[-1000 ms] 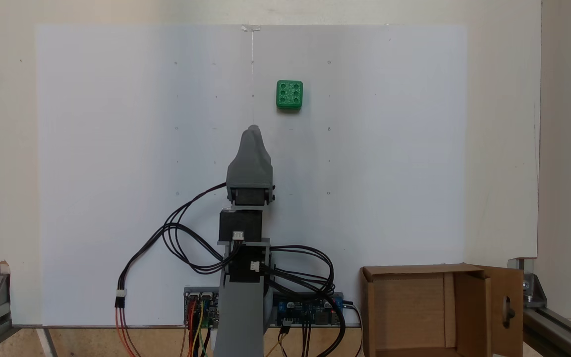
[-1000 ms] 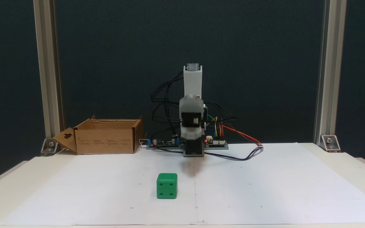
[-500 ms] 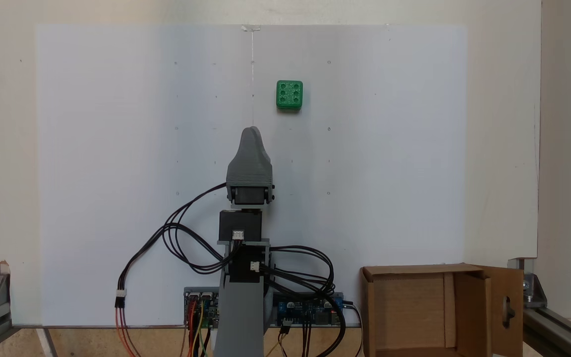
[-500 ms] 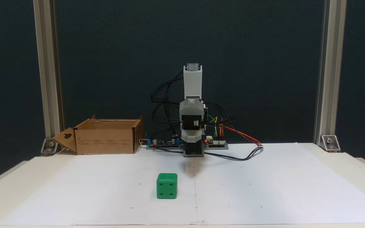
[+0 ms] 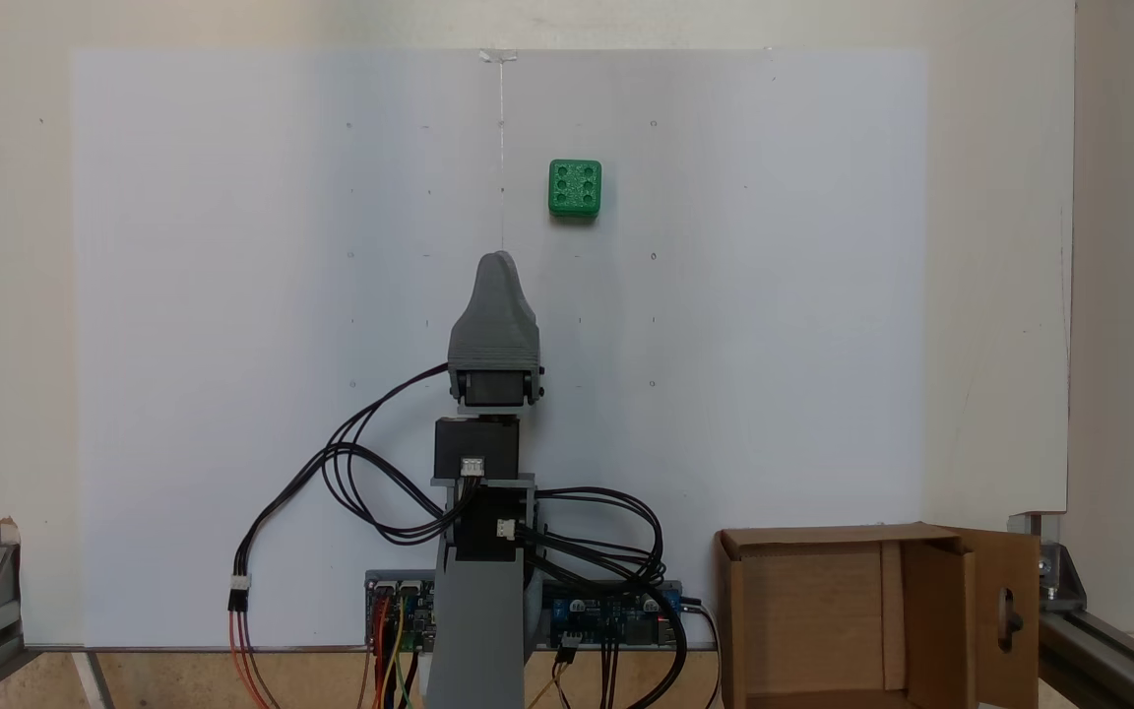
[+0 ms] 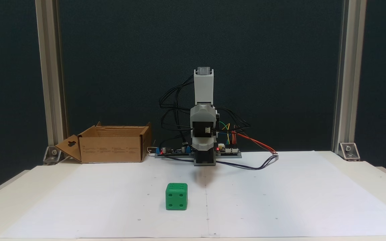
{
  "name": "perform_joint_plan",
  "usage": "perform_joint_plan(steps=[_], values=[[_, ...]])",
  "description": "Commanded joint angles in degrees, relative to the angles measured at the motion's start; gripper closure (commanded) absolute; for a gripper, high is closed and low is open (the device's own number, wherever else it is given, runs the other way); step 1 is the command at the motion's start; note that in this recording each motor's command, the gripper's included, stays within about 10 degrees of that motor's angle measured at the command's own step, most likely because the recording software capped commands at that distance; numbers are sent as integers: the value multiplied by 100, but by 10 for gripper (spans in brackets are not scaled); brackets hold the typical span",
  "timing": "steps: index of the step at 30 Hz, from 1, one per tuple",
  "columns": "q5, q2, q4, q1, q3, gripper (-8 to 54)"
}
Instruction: Grasp a green dice and put it in the bin.
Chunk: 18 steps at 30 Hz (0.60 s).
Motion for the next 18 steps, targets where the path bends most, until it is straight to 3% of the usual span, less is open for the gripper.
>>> perform_joint_plan(steps=[1, 8, 18], values=[[123, 580, -53, -62, 272, 11], [114, 571, 158, -501, 114, 16], [132, 589, 3507, -290, -1538, 19]])
